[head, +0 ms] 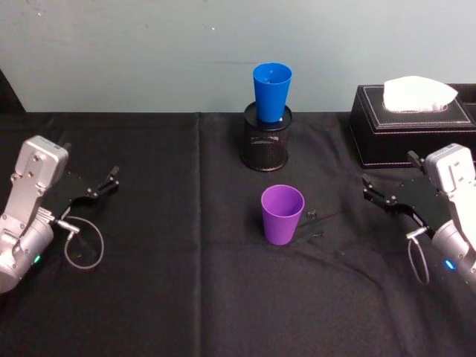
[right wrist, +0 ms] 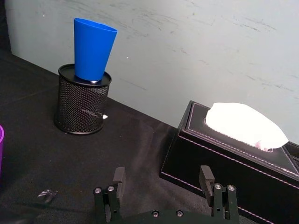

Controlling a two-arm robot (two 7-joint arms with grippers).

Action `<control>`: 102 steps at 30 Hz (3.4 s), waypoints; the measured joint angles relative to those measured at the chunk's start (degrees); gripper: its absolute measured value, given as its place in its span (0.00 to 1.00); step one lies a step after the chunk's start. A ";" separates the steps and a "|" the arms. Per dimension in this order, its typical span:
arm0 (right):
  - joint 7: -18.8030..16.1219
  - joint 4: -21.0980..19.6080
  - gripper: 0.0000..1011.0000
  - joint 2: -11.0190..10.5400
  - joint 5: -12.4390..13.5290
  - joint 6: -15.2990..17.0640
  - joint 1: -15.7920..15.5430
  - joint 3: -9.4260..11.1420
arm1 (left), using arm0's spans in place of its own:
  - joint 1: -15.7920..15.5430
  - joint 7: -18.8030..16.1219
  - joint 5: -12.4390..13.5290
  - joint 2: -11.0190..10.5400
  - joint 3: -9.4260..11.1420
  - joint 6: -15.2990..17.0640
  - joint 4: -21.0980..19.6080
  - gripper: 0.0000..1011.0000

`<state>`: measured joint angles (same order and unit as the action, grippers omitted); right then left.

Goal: Pick up one cup with a gripper and tap it against the other cup.

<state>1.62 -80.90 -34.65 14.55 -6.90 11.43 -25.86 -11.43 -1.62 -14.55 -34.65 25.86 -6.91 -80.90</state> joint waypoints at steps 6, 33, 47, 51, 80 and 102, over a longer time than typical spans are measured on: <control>0.00 0.00 0.99 0.00 0.00 0.00 0.00 0.00 | 0.00 0.00 0.00 0.00 0.00 0.00 0.00 0.99; 0.00 0.00 0.99 0.00 0.00 0.00 0.00 0.00 | 0.00 0.00 0.00 0.00 0.00 0.00 0.00 0.99; 0.00 0.00 0.99 0.00 0.00 0.00 0.00 0.00 | 0.00 0.00 0.00 0.00 0.00 0.00 0.00 0.99; 0.00 0.00 0.99 0.00 0.00 0.00 0.00 0.00 | 0.00 0.00 0.00 0.00 0.00 0.00 0.00 0.99; -7.61 -7.78 0.99 -2.55 3.94 -0.77 -5.26 4.40 | 0.00 0.00 0.00 0.00 0.00 0.00 0.00 0.99; -30.58 -8.11 0.99 -3.94 9.69 -3.44 -6.74 1.42 | 0.00 0.00 0.00 0.00 0.00 0.00 0.00 0.99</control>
<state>-28.96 -89.01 -38.58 24.24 -10.34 4.69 -24.44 -11.43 -1.62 -14.55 -34.64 25.87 -6.90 -80.90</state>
